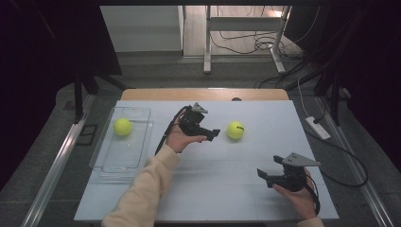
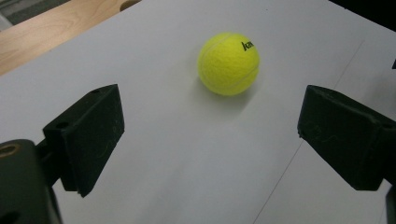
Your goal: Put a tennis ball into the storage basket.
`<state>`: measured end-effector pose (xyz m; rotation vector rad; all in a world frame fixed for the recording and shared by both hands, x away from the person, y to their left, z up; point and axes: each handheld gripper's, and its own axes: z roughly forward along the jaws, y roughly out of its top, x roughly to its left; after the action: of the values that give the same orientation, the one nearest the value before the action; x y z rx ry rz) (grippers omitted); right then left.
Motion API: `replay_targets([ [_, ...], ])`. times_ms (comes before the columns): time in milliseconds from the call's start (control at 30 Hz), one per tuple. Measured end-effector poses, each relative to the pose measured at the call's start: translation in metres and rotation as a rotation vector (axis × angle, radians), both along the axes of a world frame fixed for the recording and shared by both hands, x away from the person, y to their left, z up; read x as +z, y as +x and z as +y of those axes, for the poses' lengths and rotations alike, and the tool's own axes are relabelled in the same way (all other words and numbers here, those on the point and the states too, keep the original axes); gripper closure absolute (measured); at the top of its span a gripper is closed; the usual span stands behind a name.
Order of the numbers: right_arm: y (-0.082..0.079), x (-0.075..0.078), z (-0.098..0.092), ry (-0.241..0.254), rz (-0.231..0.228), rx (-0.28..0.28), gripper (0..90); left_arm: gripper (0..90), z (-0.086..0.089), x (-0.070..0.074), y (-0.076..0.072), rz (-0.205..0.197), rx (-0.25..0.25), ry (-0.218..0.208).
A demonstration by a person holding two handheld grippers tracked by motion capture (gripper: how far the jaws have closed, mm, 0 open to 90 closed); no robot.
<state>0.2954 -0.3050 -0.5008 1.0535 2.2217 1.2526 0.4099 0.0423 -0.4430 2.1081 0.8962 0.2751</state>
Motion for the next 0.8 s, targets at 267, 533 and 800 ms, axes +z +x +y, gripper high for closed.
replay_targets([
  [267, 0.000, 0.000, 0.000, 0.002, 0.001, -0.001, 11.9, 8.4, -0.006, 0.001, 0.004, 0.003, -0.004, -0.002],
  [533, 0.001, 0.000, -0.001, 0.004, 0.001, -0.003, 11.9, 8.5, -0.013, -0.002, 0.010, 0.014, -0.004, -0.007],
  [800, 0.001, 0.000, -0.001, 0.005, 0.002, -0.003, 11.9, 8.4, -0.026, -0.004, 0.014, 0.025, -0.025, 0.005],
])
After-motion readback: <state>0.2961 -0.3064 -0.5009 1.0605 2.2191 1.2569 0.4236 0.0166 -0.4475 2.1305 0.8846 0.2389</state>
